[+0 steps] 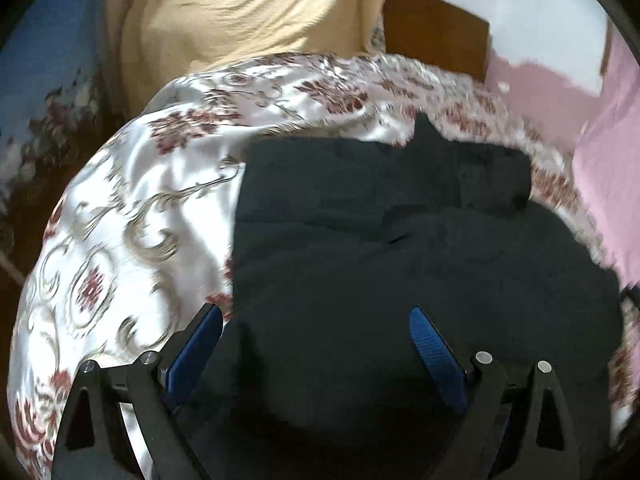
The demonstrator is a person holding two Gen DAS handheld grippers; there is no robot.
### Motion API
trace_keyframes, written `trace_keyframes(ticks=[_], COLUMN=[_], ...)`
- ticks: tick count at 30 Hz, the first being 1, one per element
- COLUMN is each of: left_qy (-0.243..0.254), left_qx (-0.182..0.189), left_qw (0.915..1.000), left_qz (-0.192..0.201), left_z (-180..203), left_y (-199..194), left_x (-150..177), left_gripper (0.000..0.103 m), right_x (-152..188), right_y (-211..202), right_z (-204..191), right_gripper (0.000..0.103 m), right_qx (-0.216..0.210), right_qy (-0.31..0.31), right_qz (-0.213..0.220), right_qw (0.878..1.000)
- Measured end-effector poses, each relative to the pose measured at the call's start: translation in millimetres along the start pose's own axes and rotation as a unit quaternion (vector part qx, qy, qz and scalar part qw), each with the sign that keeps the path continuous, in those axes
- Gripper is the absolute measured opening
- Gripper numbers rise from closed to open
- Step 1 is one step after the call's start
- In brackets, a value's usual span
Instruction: Fold large clothes
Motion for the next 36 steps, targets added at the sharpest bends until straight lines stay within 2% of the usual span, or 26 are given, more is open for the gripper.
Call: trace_keyframes(ticks=[1,2,4,5,7,13,18,29,32,36], left_qy=[0.011,0.024,0.042,0.051,0.055,0.017,0.017,0.013,0.011,0.008], left_qx=[-0.005,-0.012,-0.026,-0.033,-0.037,0.020,0.013,0.019,0.020,0.024], left_qw=[0.9999,0.9996,0.9988,0.9981,0.9976,0.9993,0.9984,0.9982,0.9982,0.9982], left_qz=[-0.002,-0.004,0.003,0.011,0.021,0.028,0.053,0.055,0.055,0.055], left_z=[5,10,16,19,17,3,6,4,4,4], left_y=[5,11,17,18,19,31,35,34,34,34], left_x=[2,5,10,12,14,20,25,24,24,24], left_gripper=[0.095,0.095,0.095,0.097,0.103,0.103,0.103,0.103,0.103,0.103], right_x=[-4,-7,-4,2,13,42,54,58,57,56], right_y=[-1,0,7,15,29,57,69,74,73,71], right_z=[-6,-16,-36,-45,-55,-59,-60,-63,-63,-66], right_gripper=[0.049,0.049,0.049,0.049,0.049,0.049,0.049,0.050,0.057,0.072], right_qx=[-0.018,-0.054,-0.116,-0.131,-0.126,-0.148,-0.164,-0.173,-0.184,-0.203], right_qy=[-0.002,-0.008,-0.022,-0.032,-0.052,-0.026,-0.008,0.005,0.006,0.002], right_qz=[0.006,0.007,-0.009,-0.024,-0.041,-0.042,-0.040,-0.036,-0.033,-0.030], right_qw=[1.000,0.998,0.993,0.991,0.990,0.988,0.986,0.984,0.982,0.979])
Point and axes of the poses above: each gripper's, at about its wrist camera, not at the fingertips, and y roughly the way its jaws point, z to its right, x to its underside, the point moved 5 cm from there along y, roughly the way its jaws point, and after that the axes turned 6 degrees about x, right-handed, at the moved point
